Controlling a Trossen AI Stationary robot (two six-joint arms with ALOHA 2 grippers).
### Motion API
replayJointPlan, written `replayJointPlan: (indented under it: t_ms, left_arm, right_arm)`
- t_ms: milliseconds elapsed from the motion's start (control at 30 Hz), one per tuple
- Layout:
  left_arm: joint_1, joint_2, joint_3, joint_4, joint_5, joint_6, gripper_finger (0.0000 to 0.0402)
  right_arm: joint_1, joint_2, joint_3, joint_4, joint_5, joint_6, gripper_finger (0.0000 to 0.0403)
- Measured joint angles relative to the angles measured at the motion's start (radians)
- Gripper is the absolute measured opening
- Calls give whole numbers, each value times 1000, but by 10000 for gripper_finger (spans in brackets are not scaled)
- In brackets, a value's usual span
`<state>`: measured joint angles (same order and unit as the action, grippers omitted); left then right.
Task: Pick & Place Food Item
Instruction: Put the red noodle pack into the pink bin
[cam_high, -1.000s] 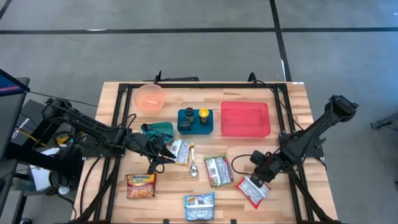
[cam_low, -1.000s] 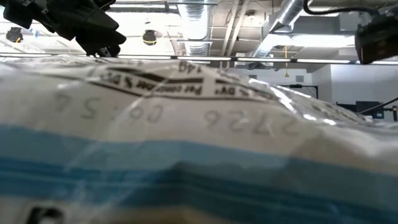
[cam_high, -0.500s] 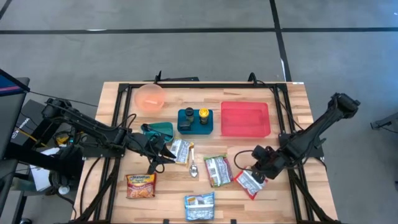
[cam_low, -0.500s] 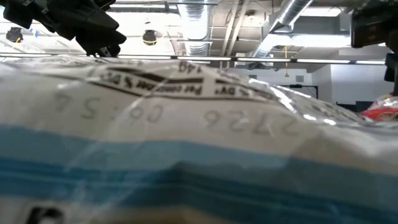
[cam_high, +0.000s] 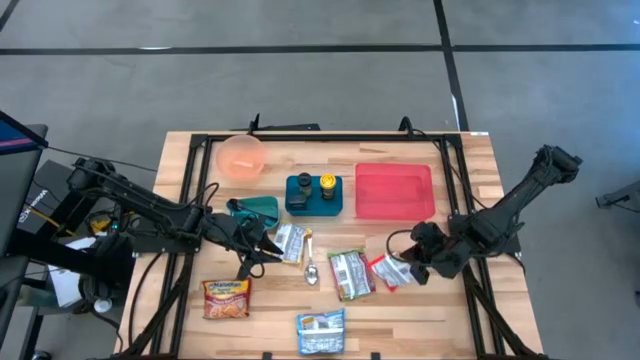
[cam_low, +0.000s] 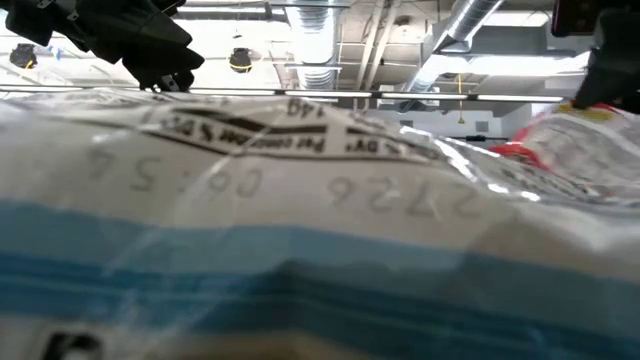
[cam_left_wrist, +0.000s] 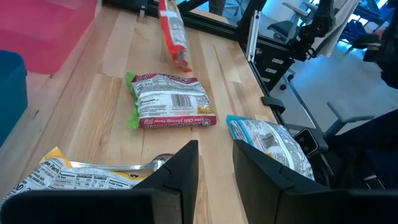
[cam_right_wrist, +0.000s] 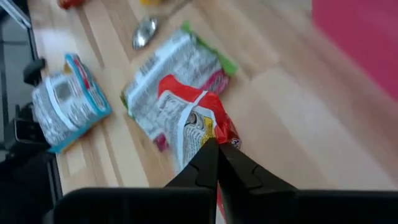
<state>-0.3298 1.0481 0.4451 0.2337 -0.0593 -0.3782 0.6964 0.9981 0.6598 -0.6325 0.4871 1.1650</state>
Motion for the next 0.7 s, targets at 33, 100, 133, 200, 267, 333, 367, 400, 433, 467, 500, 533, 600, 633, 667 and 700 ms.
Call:
replayJointPlan:
  t_ms: [33,100,133,200,267,333,367,400,433,467,500,533,600,633,667,700]
  left_arm:
    - [0,0,0,0,0,0,95]
    - [0,0,0,0,0,0,95]
    - [0,0,0,0,0,0,95]
    - [0,0,0,0,0,0,95]
    - [0,0,0,0,0,0,95]
    - [0,0,0,0,0,0,95]
    - [0,0,0,0,0,0,95]
    - [0,0,0,0,0,0,95]
    - [0,0,0,0,0,0,95]
    - [0,0,0,0,0,0,95]
    - [0,0,0,0,0,0,95]
    - [0,0,0,0,0,0,95]
    - [0,0,0,0,0,0,95]
    - [0,0,0,0,0,0,95]
    - [0,0,0,0,0,0,95]
    - [0,0,0,0,0,0,95]
  right_arm:
    - [0,-9,0,0,12,-9,0]
    - [0,-26,0,0,36,-23,0]
    - [0,-33,0,0,53,-30,0]
    - [0,-46,0,-1,87,-48,0]
    - [-3,-62,0,-2,117,-67,0]
    - [-12,-75,0,-6,141,-81,0]
    - [-18,-82,0,-9,151,-90,0]
    - [-24,-90,0,-11,165,-99,0]
    - [-32,-98,0,-13,178,-105,0]
    - [-40,-106,0,-18,191,-116,0]
    - [-49,-115,0,-18,200,-131,0]
    - [-59,-124,0,-17,210,-146,0]
    - [-82,-146,0,-16,229,-176,0]
    - [-94,-158,0,-15,236,-192,0]
    - [-108,-171,0,-14,244,-211,0]
    - [-122,-184,0,-13,253,-228,0]
